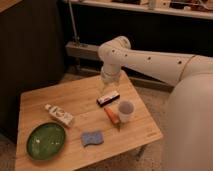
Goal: Place the pepper on the white sponge
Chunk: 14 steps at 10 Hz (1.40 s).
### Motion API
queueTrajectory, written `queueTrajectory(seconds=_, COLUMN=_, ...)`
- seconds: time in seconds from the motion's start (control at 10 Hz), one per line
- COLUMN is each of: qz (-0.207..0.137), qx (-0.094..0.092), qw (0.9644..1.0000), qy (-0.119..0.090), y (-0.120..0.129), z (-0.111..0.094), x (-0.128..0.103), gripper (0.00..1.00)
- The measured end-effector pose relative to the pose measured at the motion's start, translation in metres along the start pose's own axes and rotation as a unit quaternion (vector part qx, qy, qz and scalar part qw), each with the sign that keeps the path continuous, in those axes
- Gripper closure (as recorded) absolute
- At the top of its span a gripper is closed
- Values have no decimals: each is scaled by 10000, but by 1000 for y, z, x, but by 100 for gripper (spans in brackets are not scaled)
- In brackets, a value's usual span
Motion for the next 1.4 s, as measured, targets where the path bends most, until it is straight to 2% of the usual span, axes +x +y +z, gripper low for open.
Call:
queueTrajectory(seconds=0.2, qz=-102, qx=-20, qw=9998, qy=165, y=8, z=7, x=16, gripper=35)
queueTrajectory(seconds=0.3, qz=-137, qx=-54, qw=9997, qy=211, y=20, z=15, x=29, gripper=35)
queueTrajectory(seconds=0.5, qz=-269, qx=-94, qw=9993, qy=257, y=43, z=47, x=46, gripper=35)
queueTrajectory(seconds=0.8, qz=-511, qx=-137, qw=9983, qy=243, y=46, z=94, x=48, gripper=35)
queueTrajectory(seconds=0.9, qz=-562, qx=-145, qw=9980, qy=245, y=42, z=102, x=44, gripper=35)
queueTrajectory(seconds=1.1, qz=-462, qx=-99, qw=9985, qy=269, y=13, z=108, x=40, gripper=35)
queueTrajectory(seconds=1.3, qz=-386, qx=-102, qw=9985, qy=375, y=1, z=113, x=43, gripper=35)
queueTrajectory(seconds=1.4, qz=-383, qx=-137, qw=9979, qy=504, y=-2, z=122, x=47, gripper=35)
